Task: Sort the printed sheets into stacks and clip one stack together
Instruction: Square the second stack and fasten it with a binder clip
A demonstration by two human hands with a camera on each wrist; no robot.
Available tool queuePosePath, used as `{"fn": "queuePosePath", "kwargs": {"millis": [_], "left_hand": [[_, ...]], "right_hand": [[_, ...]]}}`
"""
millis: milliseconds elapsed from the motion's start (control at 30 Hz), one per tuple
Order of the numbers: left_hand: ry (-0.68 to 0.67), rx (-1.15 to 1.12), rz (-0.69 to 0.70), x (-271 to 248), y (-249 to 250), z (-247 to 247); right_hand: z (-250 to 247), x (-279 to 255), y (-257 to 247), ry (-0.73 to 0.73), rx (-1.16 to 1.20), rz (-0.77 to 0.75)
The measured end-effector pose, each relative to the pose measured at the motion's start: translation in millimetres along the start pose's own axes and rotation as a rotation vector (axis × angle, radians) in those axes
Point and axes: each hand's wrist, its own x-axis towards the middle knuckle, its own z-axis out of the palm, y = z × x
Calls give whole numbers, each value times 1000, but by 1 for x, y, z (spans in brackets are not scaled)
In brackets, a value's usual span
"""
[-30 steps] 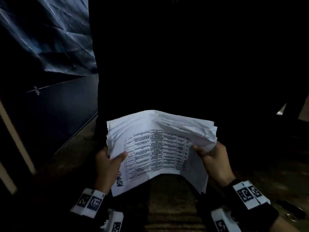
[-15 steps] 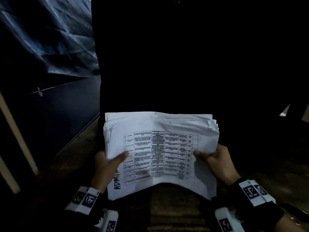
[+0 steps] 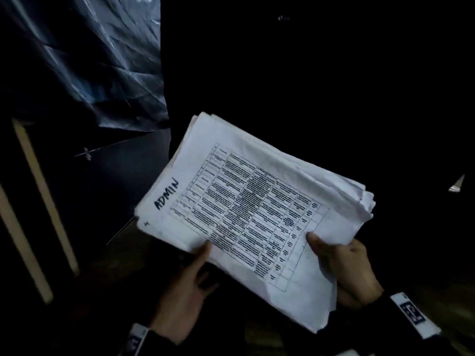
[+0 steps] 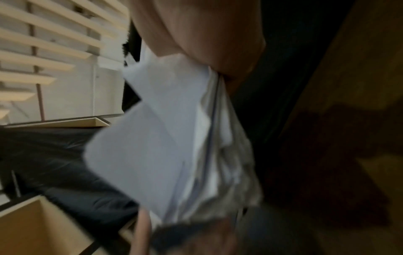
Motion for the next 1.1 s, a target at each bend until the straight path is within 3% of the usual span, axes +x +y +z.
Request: {"fn": "queuePosePath", "kwargs": {"millis": [67, 100, 233, 300, 400, 533, 667, 733, 867, 1000, 1100], "left_hand": [[-52, -134, -76, -2, 4, 21], [1, -151, -71, 0, 6, 29], [303, -205, 307, 17, 18, 25], [352, -187, 422, 16, 25, 23], [304, -113, 516, 17, 33, 23], [130, -6, 629, 21, 46, 19], [-94, 213, 582, 23, 41, 17], [-139, 312, 514, 24, 37, 15], [-51, 369, 511, 26, 38, 15], [85, 356, 619, 27, 58, 34], [111, 374, 726, 25, 77, 54]], "right_hand": [[9, -7, 13, 7, -7, -23], [10, -11, 17, 2, -36, -39], [5, -21, 10, -78, -58, -21], [-3, -19, 3, -85, -59, 5], [-20, -6, -6, -48, -161, -19], [-17, 8, -39, -114, -469, -264], [5, 18, -59, -376, -467, -298], [16, 21, -59, -345, -485, -368], [22, 19, -52, -289, -451, -465], [38, 6, -55, -216, -538, -672], [55, -1, -61, -137, -580, -863]]}}
